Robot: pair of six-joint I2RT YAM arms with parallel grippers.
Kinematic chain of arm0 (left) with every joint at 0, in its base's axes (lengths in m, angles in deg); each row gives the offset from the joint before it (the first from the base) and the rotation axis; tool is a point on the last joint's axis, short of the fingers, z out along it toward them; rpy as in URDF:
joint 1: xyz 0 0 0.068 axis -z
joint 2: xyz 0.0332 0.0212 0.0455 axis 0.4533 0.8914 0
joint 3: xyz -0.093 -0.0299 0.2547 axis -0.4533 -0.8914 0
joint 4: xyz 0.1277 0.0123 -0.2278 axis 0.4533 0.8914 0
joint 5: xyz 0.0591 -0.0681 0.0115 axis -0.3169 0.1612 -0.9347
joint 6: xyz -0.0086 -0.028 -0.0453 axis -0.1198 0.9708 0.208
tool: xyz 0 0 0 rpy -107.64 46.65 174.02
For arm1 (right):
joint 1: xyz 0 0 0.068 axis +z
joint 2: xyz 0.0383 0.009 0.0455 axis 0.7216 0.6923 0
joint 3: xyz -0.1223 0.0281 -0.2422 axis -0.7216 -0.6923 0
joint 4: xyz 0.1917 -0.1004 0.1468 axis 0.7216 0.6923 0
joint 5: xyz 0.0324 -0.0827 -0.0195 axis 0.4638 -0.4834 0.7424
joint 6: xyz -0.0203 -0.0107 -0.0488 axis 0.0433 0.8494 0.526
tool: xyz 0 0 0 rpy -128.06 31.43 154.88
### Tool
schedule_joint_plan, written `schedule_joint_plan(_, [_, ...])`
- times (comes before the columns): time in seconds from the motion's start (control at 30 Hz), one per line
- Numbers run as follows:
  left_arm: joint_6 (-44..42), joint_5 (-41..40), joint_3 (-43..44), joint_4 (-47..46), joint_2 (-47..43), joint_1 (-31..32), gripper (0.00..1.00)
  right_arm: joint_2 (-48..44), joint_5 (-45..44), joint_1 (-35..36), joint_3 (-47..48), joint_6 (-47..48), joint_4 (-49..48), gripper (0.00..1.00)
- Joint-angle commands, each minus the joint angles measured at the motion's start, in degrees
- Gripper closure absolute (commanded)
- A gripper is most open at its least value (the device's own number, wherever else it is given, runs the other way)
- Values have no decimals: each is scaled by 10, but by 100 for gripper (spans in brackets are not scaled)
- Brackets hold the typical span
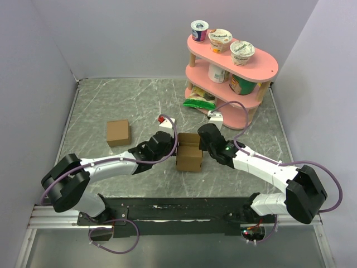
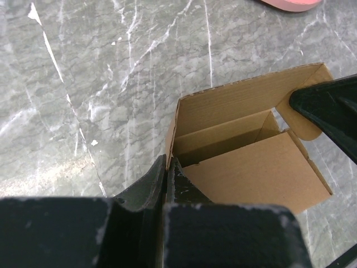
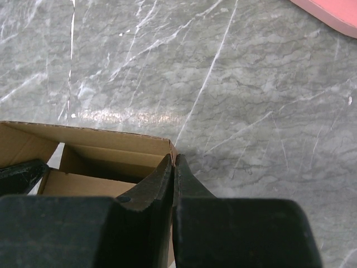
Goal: Fold the paper box
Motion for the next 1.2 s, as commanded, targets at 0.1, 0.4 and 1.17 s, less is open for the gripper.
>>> schedule_joint_plan(0.1, [8,-50,-4,-19,-22,17,99,-2,-17,9,43,-20,2,100])
schedule_joint_plan(0.4, [10,-54,-3,-16,-23,18,99,-8,-31,26,27,-34,5,100])
schedule_joint_plan(1.17, [21,-71,-17,-30,-25,32,99,17,-87,52,45,-125,31,100])
